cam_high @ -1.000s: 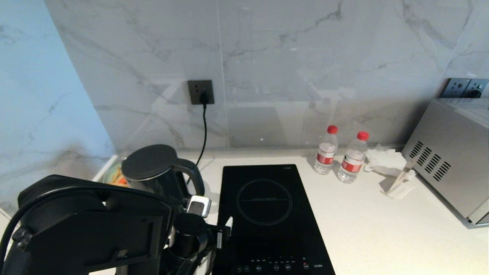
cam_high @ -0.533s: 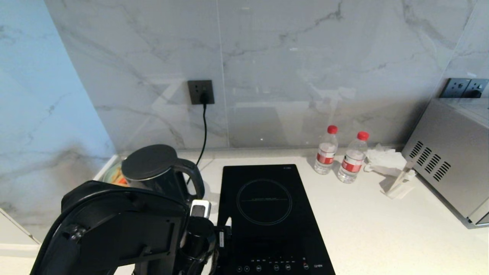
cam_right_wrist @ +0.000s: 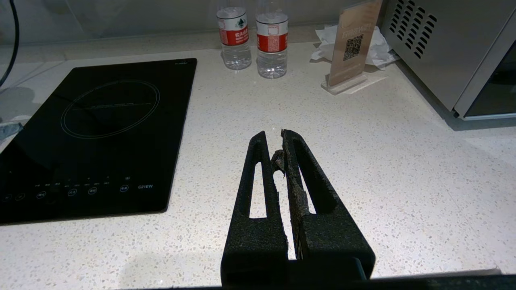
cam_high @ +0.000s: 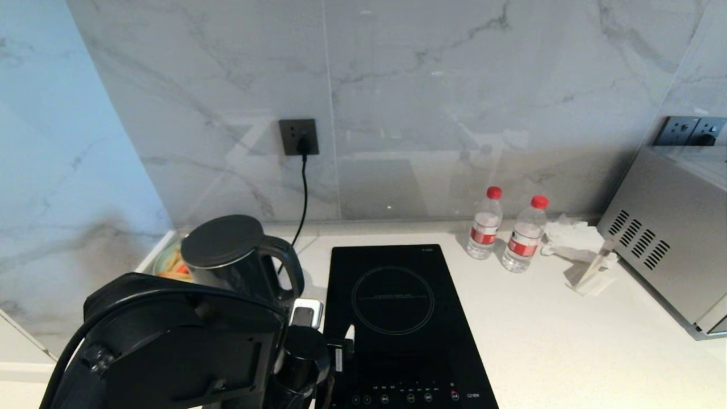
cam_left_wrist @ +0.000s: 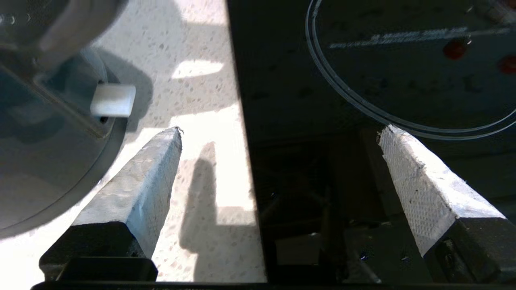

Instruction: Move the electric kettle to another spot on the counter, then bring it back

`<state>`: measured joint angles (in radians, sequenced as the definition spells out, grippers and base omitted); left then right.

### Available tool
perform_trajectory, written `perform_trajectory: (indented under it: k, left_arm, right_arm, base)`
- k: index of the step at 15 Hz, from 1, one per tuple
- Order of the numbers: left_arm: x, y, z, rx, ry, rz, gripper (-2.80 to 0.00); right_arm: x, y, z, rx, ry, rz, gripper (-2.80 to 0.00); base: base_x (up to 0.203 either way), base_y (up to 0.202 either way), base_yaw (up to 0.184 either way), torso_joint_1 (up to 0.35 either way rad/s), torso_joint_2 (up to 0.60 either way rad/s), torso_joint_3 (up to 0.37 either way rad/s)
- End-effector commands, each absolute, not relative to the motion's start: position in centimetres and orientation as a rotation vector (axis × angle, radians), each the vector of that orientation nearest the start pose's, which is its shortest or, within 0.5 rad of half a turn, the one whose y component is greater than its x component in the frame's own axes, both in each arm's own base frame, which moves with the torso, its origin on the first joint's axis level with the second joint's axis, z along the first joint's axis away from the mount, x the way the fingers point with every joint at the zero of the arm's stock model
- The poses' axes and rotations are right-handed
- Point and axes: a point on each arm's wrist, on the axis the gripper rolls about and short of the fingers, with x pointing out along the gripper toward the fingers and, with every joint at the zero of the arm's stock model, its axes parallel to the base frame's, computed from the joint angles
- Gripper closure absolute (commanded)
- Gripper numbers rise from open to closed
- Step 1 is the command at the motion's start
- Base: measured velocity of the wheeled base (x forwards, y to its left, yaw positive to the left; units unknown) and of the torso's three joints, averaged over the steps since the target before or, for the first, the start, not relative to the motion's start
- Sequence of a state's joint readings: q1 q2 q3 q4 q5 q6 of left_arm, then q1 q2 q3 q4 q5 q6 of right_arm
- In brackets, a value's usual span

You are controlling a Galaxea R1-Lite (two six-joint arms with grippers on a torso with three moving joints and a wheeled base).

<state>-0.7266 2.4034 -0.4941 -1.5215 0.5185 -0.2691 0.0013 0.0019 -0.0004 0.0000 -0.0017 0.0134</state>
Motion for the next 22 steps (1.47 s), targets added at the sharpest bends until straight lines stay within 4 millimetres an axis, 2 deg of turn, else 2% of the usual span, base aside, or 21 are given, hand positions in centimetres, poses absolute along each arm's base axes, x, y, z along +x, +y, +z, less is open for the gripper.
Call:
perform_trajectory:
  k: [1,4,9,15,22]
  left_arm:
    - [25.3,-21.2,-2.3,-0.054,0.321,-0.167,-2.80]
    - [26.0,-22.2,-3.2,-0.055,0.308,-0.161,-2.80]
    - [27.3,-22.8,-3.5,-0.073,0.264,-0.103,-2.80]
    - [29.1,-22.4,-3.2,-0.100,0.220,-0.034,-2.80]
    - [29.7,-21.2,-3.5,-0.095,0.230,0.002,-2.80]
  right_arm:
    - [-2.3,0.0,7.6,0.014,0.002,0.000,0.00]
    - [-2.3,0.0,7.6,0.014,0.001,0.000,0.00]
    - [-2.3,0.0,7.6,0.014,0.000,0.000,0.00]
    - [-2.3,0.0,7.6,0.014,0.000,0.000,0.00]
    - [-2.3,0.0,7.6,0.014,0.000,0.000,0.00]
  base:
    - [0.000,0.000,0.000,0.000,0.00,0.000]
    - [0.000,0.000,0.000,0.000,0.00,0.000]
    - [0.000,0.000,0.000,0.000,0.00,0.000]
    - [0.000,0.000,0.000,0.000,0.00,0.000]
    - [0.000,0.000,0.000,0.000,0.00,0.000]
